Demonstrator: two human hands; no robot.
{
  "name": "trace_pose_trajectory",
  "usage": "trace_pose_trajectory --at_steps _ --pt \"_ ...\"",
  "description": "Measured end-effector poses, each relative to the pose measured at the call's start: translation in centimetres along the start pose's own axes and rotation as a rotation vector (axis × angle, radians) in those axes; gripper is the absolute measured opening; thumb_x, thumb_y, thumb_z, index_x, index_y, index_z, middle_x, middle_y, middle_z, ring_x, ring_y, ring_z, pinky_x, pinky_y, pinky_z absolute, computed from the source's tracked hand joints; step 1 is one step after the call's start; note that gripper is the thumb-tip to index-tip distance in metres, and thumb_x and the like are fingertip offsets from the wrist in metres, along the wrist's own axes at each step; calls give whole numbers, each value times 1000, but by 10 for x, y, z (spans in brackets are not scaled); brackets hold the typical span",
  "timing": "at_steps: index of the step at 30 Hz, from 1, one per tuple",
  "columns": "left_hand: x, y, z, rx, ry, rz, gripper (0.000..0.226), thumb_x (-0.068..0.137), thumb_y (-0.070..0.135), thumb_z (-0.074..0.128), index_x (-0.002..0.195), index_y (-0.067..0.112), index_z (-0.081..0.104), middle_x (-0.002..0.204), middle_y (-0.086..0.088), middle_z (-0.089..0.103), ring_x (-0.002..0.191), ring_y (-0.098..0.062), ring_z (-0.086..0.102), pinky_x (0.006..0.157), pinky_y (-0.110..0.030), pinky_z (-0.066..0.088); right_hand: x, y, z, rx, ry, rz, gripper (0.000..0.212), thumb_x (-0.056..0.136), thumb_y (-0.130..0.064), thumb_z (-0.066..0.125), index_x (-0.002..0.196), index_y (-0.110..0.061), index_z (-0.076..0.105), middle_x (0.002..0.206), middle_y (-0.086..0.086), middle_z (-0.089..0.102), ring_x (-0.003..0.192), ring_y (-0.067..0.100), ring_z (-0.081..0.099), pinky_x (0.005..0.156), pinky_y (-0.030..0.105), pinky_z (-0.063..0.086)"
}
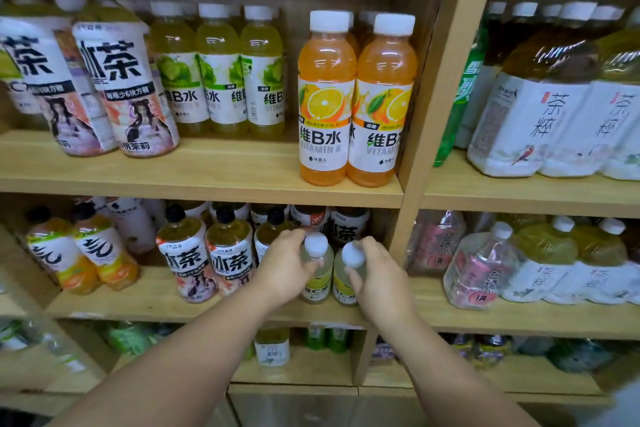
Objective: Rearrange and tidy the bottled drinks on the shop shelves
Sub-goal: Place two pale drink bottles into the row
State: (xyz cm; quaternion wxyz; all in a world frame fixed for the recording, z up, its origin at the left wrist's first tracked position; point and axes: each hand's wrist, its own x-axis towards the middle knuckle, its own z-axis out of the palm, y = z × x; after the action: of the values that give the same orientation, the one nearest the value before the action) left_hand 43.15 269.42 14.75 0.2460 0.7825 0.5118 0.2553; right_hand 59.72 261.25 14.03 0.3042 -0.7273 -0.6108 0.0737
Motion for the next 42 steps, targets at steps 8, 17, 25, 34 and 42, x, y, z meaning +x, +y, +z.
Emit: trace_pose_trajectory --at_steps 8,17,25,34,42 --pt "-15 -2 6 -55 58 32 46 86 25 79 128 16 64 118 5 51 107 -13 55 97 -25 43 -8 4 -3 19 -43 9 46 91 -35 72 133 -24 57 136 -7 54 112 23 63 86 35 50" --pt "-60 -14 -49 -147 174 35 29 90 35 72 116 25 64 106 9 51 86 -6 53 78 -24 43 -10 -17 -23 122 31 -84 47 91 -44 69 129 -18 64 121 -8 58 102 15 61 78 27 43" --pt "-107 -29 -155 -305 451 -10 16 90 32 75 105 32 69 103 7 62 98 -4 59 80 -22 44 -4 -107 -40 372 -50 -288 29 88 -41 72 115 -33 66 104 -20 57 90 -3 52 72 17 36" --pt "-116 -60 -308 -347 740 28 6 92 36 72 97 35 72 105 6 70 94 -10 67 79 -32 52 24 -249 -52 562 -24 -468 20 88 -32 74 102 -41 64 85 -22 60 77 -12 53 66 6 37" --pt "-82 -100 -435 -256 787 114 16 91 41 71 98 27 72 99 -2 71 84 -18 66 70 -37 51 90 -370 -49 628 125 -488 25 91 -44 67 113 -33 70 88 -17 64 74 3 55 67 27 45"
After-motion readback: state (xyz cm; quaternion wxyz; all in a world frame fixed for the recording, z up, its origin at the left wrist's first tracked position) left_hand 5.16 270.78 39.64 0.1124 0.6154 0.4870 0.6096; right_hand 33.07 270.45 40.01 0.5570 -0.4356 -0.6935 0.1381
